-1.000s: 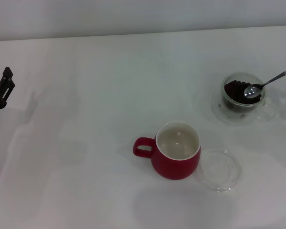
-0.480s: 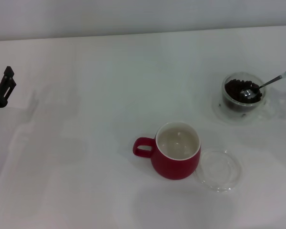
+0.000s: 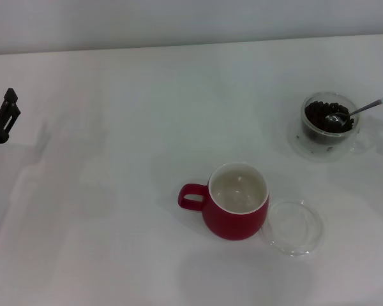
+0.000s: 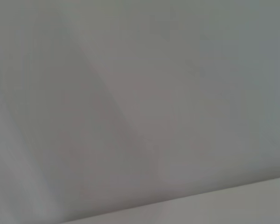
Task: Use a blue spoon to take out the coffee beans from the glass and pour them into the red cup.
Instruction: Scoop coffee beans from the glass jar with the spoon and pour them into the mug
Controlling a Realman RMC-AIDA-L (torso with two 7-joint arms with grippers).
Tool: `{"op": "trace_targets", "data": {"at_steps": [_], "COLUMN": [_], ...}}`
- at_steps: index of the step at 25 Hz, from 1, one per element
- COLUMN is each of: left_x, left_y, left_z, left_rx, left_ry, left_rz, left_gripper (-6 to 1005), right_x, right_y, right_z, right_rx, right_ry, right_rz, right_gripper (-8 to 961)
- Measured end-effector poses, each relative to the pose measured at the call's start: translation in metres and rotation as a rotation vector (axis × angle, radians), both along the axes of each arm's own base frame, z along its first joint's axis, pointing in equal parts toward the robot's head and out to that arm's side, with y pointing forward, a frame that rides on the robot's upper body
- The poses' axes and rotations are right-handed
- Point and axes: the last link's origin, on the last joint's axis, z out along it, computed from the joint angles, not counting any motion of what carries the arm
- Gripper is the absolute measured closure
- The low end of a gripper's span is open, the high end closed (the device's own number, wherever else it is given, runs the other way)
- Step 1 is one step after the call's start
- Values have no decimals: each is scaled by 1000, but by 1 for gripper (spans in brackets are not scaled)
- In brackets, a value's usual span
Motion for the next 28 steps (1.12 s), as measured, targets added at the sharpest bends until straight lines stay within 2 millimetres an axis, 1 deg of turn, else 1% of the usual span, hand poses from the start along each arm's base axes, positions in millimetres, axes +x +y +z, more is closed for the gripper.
{"op": "trace_targets", "data": {"at_steps": [10, 15, 20, 28], "left_x": [-2, 0, 1, 3], "left_y": [0, 3, 7, 9], "left_z": [2, 2, 1, 0], "left_rx": [1, 1, -9, -10], "left_ry": [8, 10, 16, 16], "left_rz": [4, -3, 5, 3], "left_gripper": [270, 269, 269, 270], "right_x": [2, 3, 5, 12], "right_y": [-2, -2, -1, 2], "right_z": [0, -1, -6, -5], "right_rx": [-7, -19, -42, -51], "right_ry": [49, 62, 112, 221], "right_rz": [-38, -52, -103, -221], "right_gripper": [807, 807, 806, 806]}}
